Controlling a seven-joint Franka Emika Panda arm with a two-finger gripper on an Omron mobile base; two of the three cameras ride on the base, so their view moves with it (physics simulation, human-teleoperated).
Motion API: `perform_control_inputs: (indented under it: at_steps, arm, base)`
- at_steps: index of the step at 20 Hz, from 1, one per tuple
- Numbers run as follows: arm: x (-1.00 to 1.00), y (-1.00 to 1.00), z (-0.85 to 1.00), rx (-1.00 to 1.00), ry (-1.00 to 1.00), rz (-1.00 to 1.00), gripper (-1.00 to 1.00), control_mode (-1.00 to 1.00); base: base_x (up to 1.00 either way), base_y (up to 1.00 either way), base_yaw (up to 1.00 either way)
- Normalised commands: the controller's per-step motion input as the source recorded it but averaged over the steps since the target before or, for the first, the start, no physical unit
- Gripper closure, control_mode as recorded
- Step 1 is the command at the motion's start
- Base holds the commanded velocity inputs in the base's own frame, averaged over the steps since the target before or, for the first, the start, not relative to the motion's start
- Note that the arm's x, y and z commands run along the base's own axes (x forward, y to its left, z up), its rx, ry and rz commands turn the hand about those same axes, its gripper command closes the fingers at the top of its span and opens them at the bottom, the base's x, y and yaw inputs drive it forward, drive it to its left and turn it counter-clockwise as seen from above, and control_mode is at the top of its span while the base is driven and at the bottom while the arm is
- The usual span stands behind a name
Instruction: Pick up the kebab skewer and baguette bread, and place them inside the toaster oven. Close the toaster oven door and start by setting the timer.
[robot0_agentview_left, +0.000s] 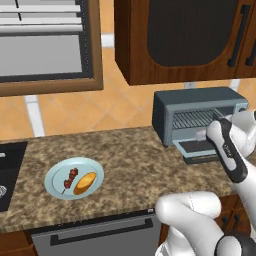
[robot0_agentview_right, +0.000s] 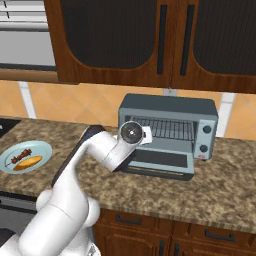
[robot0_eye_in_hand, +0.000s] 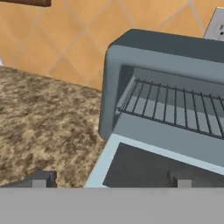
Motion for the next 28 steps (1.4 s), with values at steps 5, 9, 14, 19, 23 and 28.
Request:
perform_control_inputs:
  at_steps: [5,9,14,19,23,28]
  arm:
    - [0.63,-0.24,-0.10,0.10,-0.26,0.00,-1.00,-1.00]
    - [0.84,-0.45,-0.07,0.12,-0.07,0.00,-1.00,-1.00]
    - [0.60,-0.49,-0.03,0.10,-0.06,0.00,-1.00,-1.00]
    - [0.41,-0.26,-0.05,0.05,0.00,0.00,-1.00,-1.00]
    - [0.34,-0.05,-0.06,0.01,0.00,0.00,-1.00,-1.00]
    - [0.49,0.00,-0.20,0.00,0.00,0.00,-1.00,-1.00]
  base:
    - [0.00,0.00,0.00]
    - [0.00,0.00,0.00]
    - [0.00,0.00,0.00]
    - [0.00,0.00,0.00]
    - [0.00,0.00,0.00]
    - [0.00,0.00,0.00]
